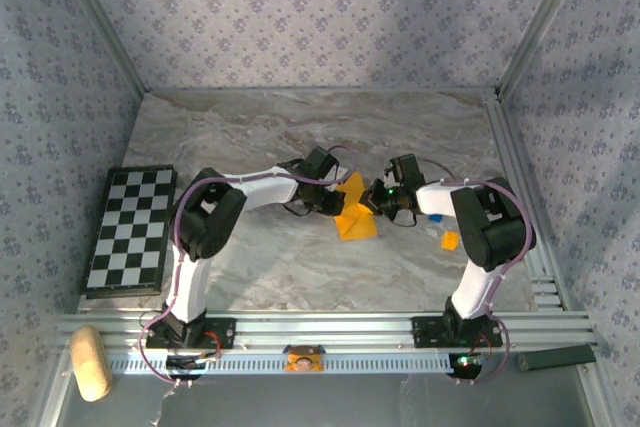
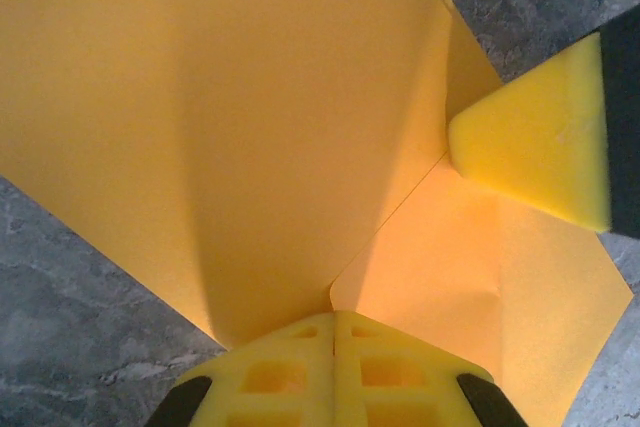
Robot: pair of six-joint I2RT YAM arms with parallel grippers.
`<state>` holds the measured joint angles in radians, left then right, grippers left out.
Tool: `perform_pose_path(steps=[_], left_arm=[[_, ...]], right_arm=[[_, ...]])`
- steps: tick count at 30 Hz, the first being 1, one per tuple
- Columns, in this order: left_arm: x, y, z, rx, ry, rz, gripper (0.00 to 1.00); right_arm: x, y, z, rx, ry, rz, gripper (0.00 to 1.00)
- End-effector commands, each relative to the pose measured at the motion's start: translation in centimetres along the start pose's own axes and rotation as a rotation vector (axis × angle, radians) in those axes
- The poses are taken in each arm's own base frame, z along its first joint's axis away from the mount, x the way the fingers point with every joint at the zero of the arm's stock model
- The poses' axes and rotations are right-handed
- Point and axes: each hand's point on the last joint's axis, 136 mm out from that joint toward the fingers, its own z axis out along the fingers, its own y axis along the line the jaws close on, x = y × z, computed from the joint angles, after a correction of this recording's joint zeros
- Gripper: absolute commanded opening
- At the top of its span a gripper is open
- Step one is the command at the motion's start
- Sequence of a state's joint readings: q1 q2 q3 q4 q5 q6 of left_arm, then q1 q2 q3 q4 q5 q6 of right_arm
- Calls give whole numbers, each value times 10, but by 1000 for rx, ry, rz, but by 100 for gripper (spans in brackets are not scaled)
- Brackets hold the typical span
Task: Fold a paper plane with a square sheet of paper (pick it up from the middle)
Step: Fold the triangle a second time at the center of the table.
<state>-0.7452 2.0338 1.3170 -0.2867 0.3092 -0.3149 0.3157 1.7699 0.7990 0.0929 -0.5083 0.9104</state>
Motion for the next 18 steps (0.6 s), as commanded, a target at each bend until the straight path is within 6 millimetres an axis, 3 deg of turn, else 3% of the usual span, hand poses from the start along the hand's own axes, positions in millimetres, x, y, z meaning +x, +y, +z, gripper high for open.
perform_pose_path(steps=[1,6,18], left_arm=[[30,26,3,-82,101,-26,1],[31,28,4,-83,103,-27,1],[30,26,3,-76,100,-29,1]], right_arm=[[-17,-29,-6,122,-90,69,6],[-25,-30,-5,80,-124,91,7],[-38,-16,-29,2,-196,50,7]])
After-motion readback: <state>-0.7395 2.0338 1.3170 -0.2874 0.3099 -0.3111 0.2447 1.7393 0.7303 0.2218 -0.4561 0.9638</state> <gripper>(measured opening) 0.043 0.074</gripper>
